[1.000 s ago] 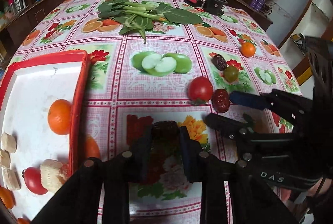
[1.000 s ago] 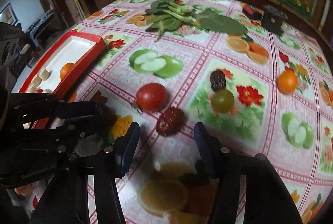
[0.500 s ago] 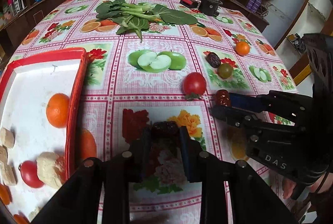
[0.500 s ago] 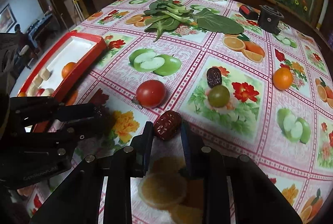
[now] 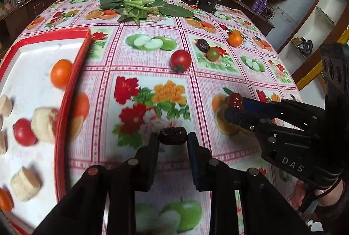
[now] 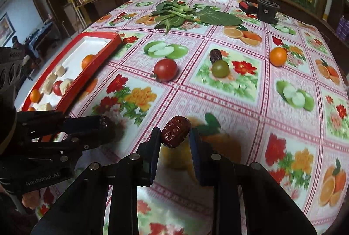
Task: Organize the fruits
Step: 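Lift and carry both dates over the white tray with both grippers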
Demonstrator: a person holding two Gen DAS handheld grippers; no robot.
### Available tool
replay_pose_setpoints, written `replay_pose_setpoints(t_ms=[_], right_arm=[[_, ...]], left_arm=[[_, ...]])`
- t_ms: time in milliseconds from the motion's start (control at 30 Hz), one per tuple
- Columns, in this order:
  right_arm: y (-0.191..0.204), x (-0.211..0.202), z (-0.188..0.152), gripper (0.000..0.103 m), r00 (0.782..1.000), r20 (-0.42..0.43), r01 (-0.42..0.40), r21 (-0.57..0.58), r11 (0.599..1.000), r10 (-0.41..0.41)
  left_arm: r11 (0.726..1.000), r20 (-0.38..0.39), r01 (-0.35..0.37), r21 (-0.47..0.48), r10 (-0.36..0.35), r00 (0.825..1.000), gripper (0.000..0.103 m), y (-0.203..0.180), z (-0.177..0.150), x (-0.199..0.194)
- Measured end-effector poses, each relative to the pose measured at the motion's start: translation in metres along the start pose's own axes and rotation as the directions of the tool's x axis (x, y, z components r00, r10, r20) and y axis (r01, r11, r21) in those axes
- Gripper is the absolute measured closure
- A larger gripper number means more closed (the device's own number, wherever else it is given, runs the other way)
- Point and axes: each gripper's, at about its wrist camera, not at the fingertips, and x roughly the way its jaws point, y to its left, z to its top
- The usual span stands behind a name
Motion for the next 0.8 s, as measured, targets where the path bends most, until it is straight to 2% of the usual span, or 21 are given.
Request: replay_pose_setpoints(t_ms=[367, 800], right_arm=[[0.034, -0.004, -0.008, 0.077, 1.000, -0.003, -0.001, -0.010, 1.000, 0.001], [0.097, -0.007, 0.026, 0.077, 0.997, 0.037, -0.065, -0.067, 0.996, 0.068]], left_arm=[[1.000, 0.029, -0.016, 0.003, 0.016, 0.999, 0.074, 0.008, -0.016, -0.030], [0.997, 0.090, -0.036, -0.066, 0.042, 0.995, 0.074, 0.057, -0.018, -0.073]])
